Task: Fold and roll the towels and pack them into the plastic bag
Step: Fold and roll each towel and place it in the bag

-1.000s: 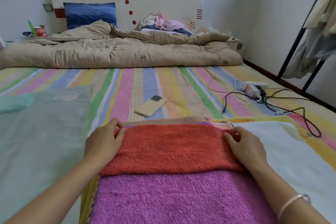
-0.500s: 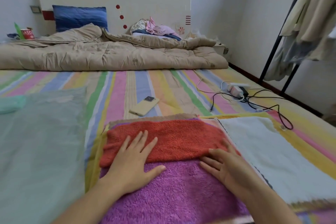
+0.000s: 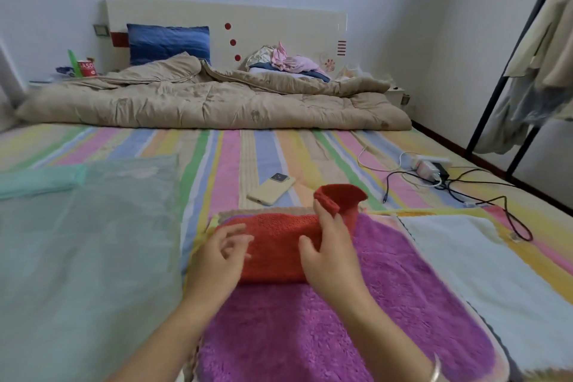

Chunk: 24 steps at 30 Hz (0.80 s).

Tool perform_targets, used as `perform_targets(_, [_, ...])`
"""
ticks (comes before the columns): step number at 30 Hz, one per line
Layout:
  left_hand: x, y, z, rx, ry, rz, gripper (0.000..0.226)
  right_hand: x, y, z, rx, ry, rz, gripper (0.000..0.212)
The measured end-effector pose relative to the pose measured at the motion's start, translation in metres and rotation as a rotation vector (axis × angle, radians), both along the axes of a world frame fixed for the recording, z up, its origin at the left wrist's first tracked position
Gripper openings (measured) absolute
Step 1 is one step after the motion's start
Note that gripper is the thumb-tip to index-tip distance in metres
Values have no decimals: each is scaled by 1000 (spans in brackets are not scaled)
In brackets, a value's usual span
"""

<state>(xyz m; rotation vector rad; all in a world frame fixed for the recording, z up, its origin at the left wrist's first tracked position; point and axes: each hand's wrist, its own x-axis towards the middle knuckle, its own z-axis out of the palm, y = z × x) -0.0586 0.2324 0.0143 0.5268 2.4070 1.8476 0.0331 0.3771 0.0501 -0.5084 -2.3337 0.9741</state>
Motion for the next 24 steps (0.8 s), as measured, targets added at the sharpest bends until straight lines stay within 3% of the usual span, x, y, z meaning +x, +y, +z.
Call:
perform_targets(2, [-13,-7,8,207,-540,-35,23,-13,-34,-5,156,-80,141,65])
perform_targets(3, [-19,-11,10,268,-720,-56,30,-17,-49,-11,207,-151,205,66])
perform_targets(6, [-36,-22,9,366,-918,-60,36,-20,-72,-30,317,-362,317,67])
perform_targets(10, [-44,-18,10,198,-790,-131,21,-18,-70,-37,369,-357,376,66])
perform_targets(16, [-58,4,8,-105,-440,-43,24,2,-48,-24,126,-113,497,40])
perform_targets(21, [-64,3,3,-138,-324,65,21,1,-1,-26,148,45,110,33])
perform_targets(24, [-70,-10,-1,-81,-351,102,19,-7,31,-36,52,-28,-48,27])
